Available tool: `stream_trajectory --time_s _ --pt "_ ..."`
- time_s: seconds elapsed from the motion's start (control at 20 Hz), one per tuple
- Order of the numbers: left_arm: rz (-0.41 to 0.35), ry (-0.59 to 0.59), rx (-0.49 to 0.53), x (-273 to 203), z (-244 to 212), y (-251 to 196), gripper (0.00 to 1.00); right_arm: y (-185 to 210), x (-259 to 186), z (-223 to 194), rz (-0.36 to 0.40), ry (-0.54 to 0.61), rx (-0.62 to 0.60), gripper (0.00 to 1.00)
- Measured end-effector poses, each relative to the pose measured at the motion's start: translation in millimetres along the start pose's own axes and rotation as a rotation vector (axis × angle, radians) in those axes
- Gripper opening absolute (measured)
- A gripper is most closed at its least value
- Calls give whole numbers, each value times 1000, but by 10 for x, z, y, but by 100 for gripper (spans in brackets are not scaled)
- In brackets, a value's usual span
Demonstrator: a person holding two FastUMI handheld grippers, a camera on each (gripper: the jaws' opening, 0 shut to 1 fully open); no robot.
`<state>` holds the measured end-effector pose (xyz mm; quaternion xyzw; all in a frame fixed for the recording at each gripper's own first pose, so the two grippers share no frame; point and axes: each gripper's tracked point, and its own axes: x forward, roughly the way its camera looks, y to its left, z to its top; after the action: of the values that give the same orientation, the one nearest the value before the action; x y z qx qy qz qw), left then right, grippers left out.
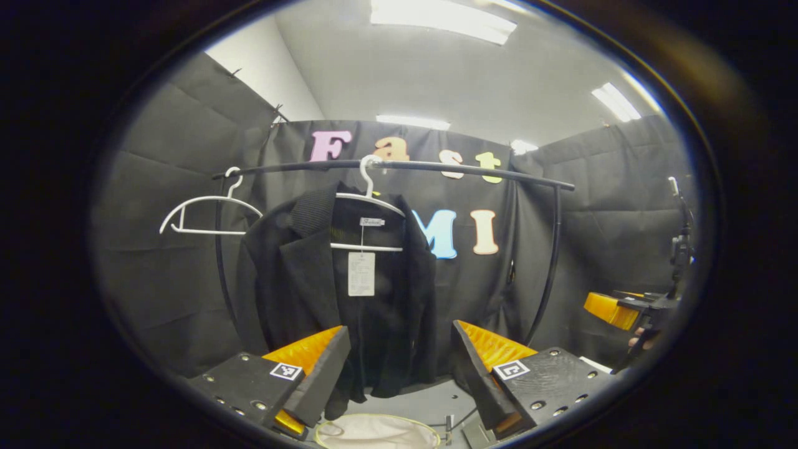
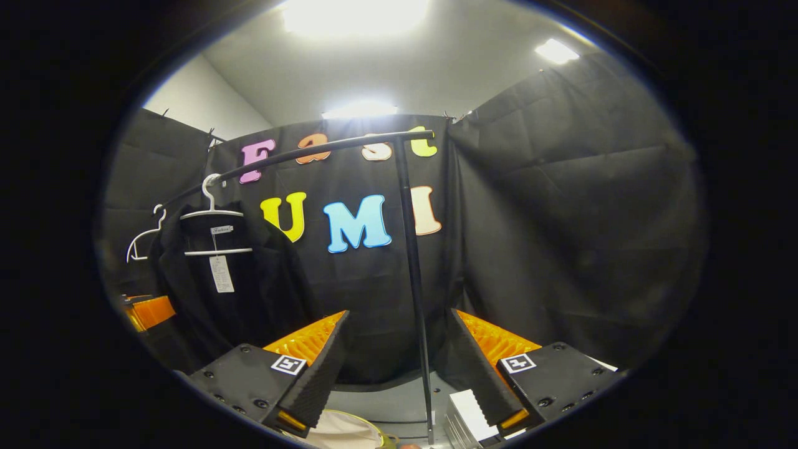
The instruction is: Grasp the clothes on the hanger with both hands and then place them into the laundry hamper below.
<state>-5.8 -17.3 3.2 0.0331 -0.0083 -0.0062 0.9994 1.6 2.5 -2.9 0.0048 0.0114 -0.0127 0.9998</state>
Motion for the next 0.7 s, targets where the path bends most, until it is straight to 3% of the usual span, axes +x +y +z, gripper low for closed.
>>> stream_trajectory --time_s 0.25,0.35,0.45,0.7 --pt "32 3 -23 141 138 137 94 49 0 128 35 8 16 97" --pt "69 -10 -22 224 203 248 94 125 13 104 61 9 2 92" --pt "118 5 -30 305 202 343 94 248 148 42 92 36 11 97" --pt "234 33 -86 350 217 593 93 869 593 95 277 28 46 98"
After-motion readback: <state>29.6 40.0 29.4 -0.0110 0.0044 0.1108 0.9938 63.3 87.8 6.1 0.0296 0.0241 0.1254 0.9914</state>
